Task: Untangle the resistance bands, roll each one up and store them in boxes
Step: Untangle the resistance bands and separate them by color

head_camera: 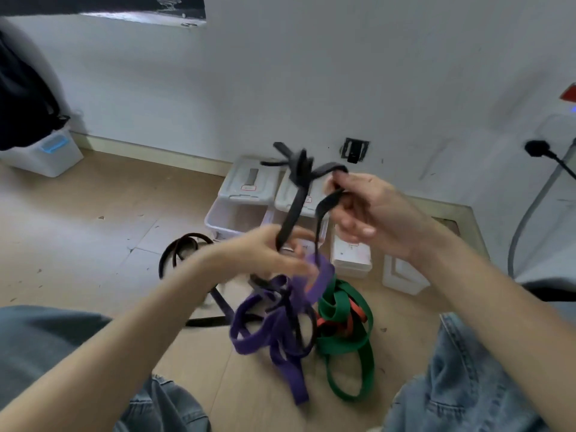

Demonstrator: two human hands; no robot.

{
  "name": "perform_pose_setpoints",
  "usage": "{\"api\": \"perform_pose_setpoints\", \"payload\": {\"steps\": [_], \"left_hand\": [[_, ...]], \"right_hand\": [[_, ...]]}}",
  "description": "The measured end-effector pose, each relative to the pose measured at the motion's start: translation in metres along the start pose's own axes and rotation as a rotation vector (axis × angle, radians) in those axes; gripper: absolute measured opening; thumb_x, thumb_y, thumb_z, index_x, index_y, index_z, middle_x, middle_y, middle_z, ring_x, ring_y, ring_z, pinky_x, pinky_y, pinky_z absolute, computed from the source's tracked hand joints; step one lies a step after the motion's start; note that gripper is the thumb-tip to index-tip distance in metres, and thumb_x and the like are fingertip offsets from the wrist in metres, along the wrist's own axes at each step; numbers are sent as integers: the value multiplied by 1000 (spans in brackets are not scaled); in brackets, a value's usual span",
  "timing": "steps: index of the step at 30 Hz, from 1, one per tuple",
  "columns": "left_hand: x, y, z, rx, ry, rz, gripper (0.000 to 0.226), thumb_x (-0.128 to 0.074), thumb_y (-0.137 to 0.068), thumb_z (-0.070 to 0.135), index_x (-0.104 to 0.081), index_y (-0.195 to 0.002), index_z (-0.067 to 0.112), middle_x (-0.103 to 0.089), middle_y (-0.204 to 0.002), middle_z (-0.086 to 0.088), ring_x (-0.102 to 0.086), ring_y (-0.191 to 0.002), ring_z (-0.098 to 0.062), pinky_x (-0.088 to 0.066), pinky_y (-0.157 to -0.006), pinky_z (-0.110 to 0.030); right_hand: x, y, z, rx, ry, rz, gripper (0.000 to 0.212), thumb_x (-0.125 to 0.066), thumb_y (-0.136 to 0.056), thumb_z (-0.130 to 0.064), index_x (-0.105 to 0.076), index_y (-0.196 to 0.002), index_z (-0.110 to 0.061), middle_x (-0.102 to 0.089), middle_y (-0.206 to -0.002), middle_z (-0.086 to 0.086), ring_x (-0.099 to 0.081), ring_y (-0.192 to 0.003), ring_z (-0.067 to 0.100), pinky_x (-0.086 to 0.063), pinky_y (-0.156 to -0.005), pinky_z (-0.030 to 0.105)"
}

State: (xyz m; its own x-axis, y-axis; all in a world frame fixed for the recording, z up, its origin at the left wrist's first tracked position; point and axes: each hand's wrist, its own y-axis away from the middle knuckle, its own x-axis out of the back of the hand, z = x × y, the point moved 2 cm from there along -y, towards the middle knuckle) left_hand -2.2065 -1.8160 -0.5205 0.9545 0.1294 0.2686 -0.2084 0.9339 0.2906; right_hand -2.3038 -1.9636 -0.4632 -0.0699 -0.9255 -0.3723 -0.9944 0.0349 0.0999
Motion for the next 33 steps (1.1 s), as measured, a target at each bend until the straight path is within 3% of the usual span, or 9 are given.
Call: {"api": "perform_pose_setpoints", "payload": {"steps": [2,6,8,11,17,22,27,29,33], "left_hand": [[-21,-5,-2,20,-67,-101,14,-70,-82,23,-69,-93,30,-49,-57,14,-42,-47,0,-33,-41,-11],[11,1,20,-22,213,171,15,-61,-85,21,-70,-93,12,-47,-54,9,-37,-37,1,-30,-36,-10],[25,14,46,-240,626,20,18,-58,-87,21,-72,-92,10,-46,-48,11,-37,-35,2,-31,-33,-8],[19,22,66,-348,711,-21,18,-56,-87,20,-69,-93,10,-47,-49,8,-36,-34,2,-31,-33,-8],[22,24,68,-296,729,85,20,-54,-83,16,-72,-87,8,-49,-48,6,-36,-30,1,-27,-29,-7],[47,20,39,-154,499,405,20,-59,-85,30,-69,-87,12,-52,-53,6,-38,-39,0,-26,-31,-9],[0,7,11,-1,253,-87,28,-62,-83,36,-61,-111,33,-71,-97,15,-65,-85,1,-43,-54,-7],[-19,4,6,0,284,-248,27,-59,-90,27,-60,-116,30,-70,-97,16,-63,-81,3,-41,-53,-7],[-19,-1,11,5,180,-29,13,-60,-89,21,-70,-97,17,-71,-82,6,-56,-59,1,-34,-42,-10]], "right_hand": [[-2,1,4,30,39,41,27,-38,-99,-18,-52,-79,-6,-52,-45,3,-38,-27,6,-36,-35,17],[22,6,-10,199,-73,390,25,-47,-95,-20,-57,-73,-12,-55,-49,0,-40,-32,5,-38,-37,16],[25,9,-15,183,-28,227,22,-54,-89,-31,-65,-96,-13,-70,-83,6,-62,-58,13,-54,-59,22],[2,12,16,-113,430,-175,45,-57,-86,-33,-49,-131,-34,-57,-130,-1,-63,-106,20,-53,-85,32],[-21,0,40,-67,709,-97,25,-61,-86,-24,-63,-102,-6,-60,-87,8,-53,-71,17,-45,-66,30],[4,1,-6,116,-88,19,22,-52,-91,-25,-59,-73,-15,-53,-70,-5,-44,-59,8,-43,-50,17],[-8,3,19,-43,65,-43,22,-46,-92,-20,-51,-73,-12,-50,-69,1,-39,-58,13,-40,-46,20],[-4,3,8,2,-96,-6,22,-50,-86,-23,-52,-65,-15,-48,-65,-2,-34,-58,10,-38,-42,17],[18,5,-10,79,-75,240,29,-43,-92,-23,-43,-64,-16,-44,-58,-4,-31,-47,7,-28,-32,15]]}}
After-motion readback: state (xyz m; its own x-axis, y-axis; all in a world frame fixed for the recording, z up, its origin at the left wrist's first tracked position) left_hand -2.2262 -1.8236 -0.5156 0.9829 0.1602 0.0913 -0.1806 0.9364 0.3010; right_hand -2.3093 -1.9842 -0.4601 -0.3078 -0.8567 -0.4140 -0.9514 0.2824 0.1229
